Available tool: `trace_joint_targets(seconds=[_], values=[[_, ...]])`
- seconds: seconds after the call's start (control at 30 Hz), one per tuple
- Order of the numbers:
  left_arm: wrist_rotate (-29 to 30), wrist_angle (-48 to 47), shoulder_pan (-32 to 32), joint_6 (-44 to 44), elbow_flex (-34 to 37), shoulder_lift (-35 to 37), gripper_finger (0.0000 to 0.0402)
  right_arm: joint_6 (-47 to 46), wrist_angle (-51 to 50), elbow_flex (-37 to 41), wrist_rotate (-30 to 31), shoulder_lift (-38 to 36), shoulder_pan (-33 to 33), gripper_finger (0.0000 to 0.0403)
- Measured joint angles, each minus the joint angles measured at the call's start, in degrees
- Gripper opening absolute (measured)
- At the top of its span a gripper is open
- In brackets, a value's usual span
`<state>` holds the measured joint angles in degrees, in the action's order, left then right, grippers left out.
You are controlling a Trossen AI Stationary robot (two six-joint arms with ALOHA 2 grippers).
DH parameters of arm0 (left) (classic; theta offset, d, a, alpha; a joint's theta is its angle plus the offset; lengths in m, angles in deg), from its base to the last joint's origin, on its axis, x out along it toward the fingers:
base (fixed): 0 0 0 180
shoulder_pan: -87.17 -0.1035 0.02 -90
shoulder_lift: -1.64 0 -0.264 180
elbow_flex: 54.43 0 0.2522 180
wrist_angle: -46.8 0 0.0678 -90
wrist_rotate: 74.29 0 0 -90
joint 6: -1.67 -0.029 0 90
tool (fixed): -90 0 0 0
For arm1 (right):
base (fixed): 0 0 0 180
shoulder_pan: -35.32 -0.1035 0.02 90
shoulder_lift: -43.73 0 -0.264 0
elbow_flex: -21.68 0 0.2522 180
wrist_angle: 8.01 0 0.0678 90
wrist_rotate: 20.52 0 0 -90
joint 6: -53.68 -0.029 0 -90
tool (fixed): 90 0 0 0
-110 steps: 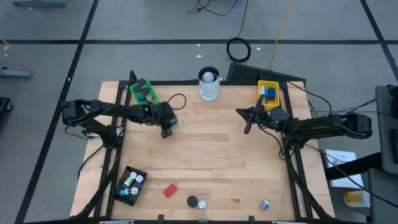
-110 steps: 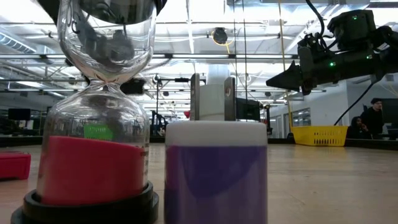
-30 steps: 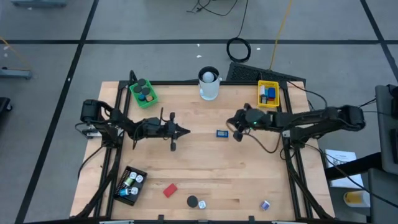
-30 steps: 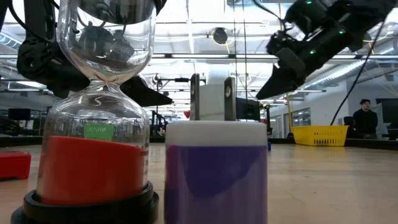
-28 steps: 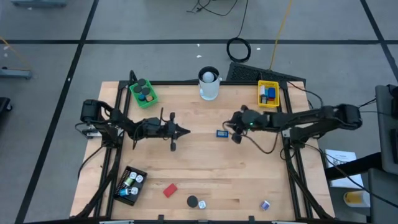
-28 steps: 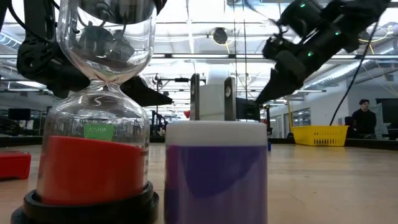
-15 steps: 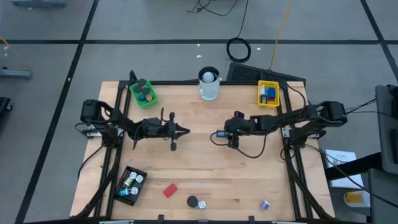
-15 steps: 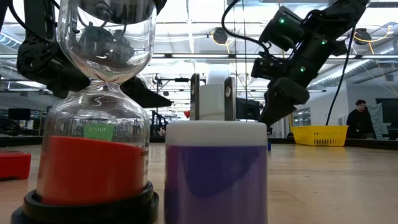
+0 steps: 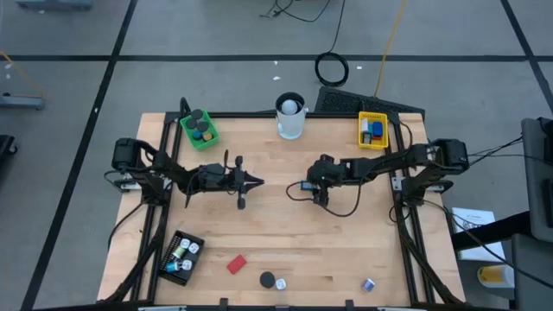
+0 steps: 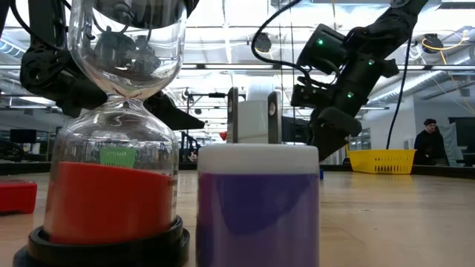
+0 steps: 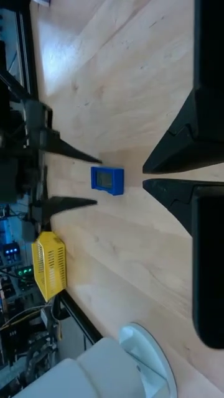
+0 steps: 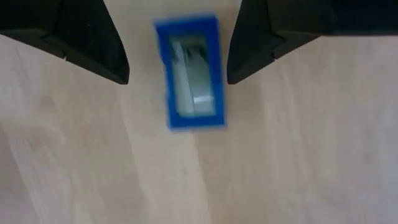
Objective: Pick & Place Office items
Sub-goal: Put the blue digital clock into the yellow bin
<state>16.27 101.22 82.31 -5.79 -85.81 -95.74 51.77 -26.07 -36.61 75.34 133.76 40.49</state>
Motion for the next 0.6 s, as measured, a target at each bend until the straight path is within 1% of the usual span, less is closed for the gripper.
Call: trace_joint_targets(seconds=[0.1, 0.27, 0.33, 0.47, 0.6], values=[[0.0, -0.2, 0.0, 0.0, 0.0, 0.0, 0.0033, -0.4, -0.4, 0.0, -0.4, 0.0, 1.3, 0.0266], [0.0, -0.5, 0.0, -0.2, 0.0, 0.0, 0.0033, -0.4, -0.5, 0.1, -5.7, 2.4, 2.5, 0.0249], [0.0, -0.6, 0.0, -0.3, 0.0, 0.0, 0.0033, -0.4, 0.4, 0.1, -6.9, 3.6, 2.6, 0.0241], [0.0, -0.7, 0.0, -0.3, 0.0, 0.0, 0.0033, -0.4, 1.1, -0.1, -7.0, 4.5, 2.4, 0.0219], [0.0, -0.7, 0.0, -0.3, 0.0, 0.0, 0.0033, 0.6, 2.4, 0.0, -5.6, 4.1, 2.3, 0.0181]])
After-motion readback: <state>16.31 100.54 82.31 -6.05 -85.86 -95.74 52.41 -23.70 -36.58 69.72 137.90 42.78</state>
